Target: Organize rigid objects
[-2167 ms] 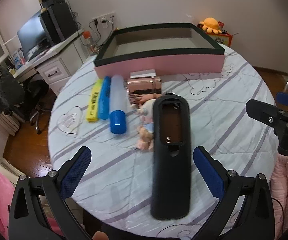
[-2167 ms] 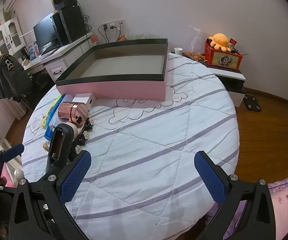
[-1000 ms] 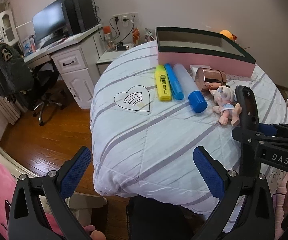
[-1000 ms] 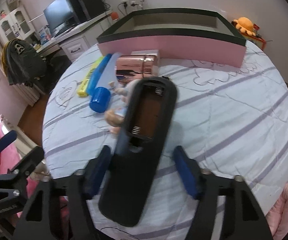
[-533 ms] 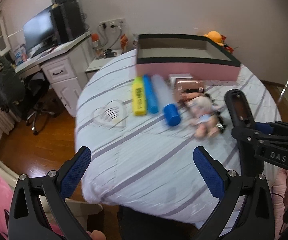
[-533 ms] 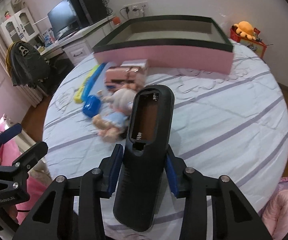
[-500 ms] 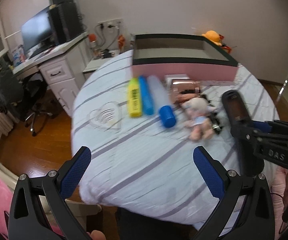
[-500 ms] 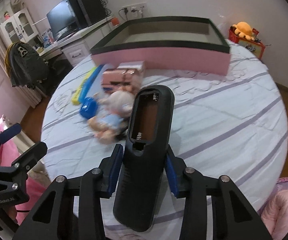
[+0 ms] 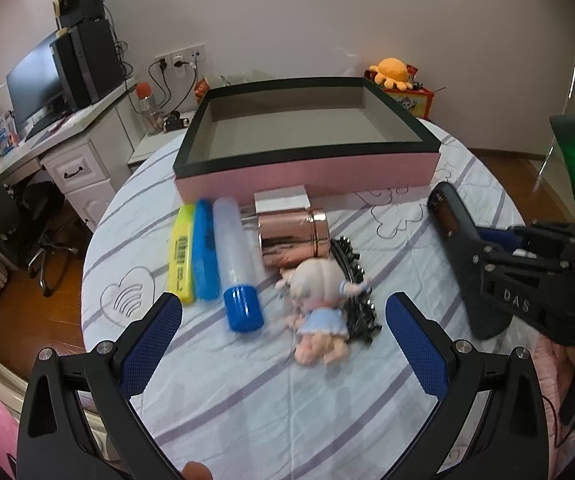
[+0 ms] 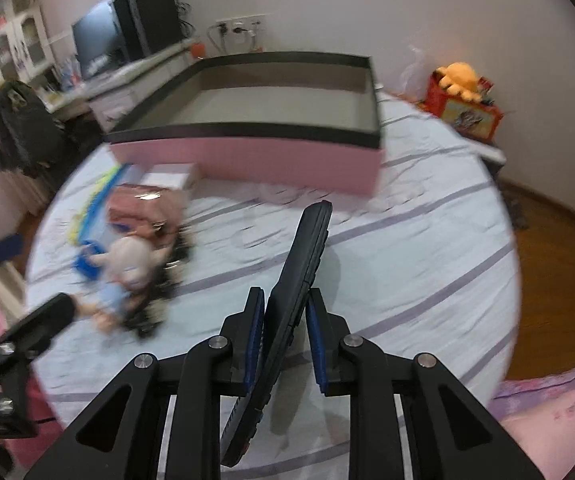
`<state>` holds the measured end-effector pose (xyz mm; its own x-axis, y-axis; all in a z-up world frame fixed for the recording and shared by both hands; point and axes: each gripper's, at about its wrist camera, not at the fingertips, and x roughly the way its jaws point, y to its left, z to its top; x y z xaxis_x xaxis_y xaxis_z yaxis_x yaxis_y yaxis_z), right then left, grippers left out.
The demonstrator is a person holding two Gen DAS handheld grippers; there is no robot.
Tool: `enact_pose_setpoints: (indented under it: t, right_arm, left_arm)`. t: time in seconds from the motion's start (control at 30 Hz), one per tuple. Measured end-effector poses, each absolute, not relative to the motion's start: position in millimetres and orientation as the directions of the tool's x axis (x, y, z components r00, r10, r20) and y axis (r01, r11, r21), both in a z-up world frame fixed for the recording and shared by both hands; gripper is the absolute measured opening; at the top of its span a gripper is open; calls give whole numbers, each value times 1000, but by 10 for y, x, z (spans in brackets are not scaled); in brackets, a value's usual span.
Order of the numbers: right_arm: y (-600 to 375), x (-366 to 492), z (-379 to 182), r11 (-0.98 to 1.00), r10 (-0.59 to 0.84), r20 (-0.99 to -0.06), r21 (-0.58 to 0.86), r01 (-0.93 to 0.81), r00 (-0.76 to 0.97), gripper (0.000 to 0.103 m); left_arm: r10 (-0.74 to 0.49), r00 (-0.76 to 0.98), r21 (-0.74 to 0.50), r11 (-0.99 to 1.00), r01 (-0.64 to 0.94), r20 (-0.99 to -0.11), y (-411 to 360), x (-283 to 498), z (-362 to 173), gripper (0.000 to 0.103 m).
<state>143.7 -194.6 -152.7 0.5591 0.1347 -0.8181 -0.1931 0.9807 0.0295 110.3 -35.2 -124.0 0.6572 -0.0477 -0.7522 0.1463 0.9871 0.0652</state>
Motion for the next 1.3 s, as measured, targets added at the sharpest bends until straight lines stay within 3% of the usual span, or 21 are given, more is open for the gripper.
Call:
enact_pose_setpoints:
  t: [0.2, 0.47, 0.77, 1.3]
  right_arm:
    - [-1866, 1630, -1478, 971, 7, -823, -129, -200, 567, 21]
    - [-1680, 1618, -1376, 964, 127, -815, -34, -265, 565, 23]
    - [-2321, 1430, -1233, 994, 57, -787, -13, -109, 614, 82]
    - [-3220, 1359, -1449, 996, 31, -809, -23, -85, 587, 82]
  left_arm:
    - [-42, 650, 59, 989, 133, -759, -327, 1198, -1268, 103]
    - [-27, 663, 53, 994, 99, -748, -223, 1165, -1211, 103]
    - [-83, 671, 13, 991, 136, -736, -548, 1123, -1099, 103]
    - [-83, 607, -6, 992, 128, -790, -1542, 1399, -1376, 103]
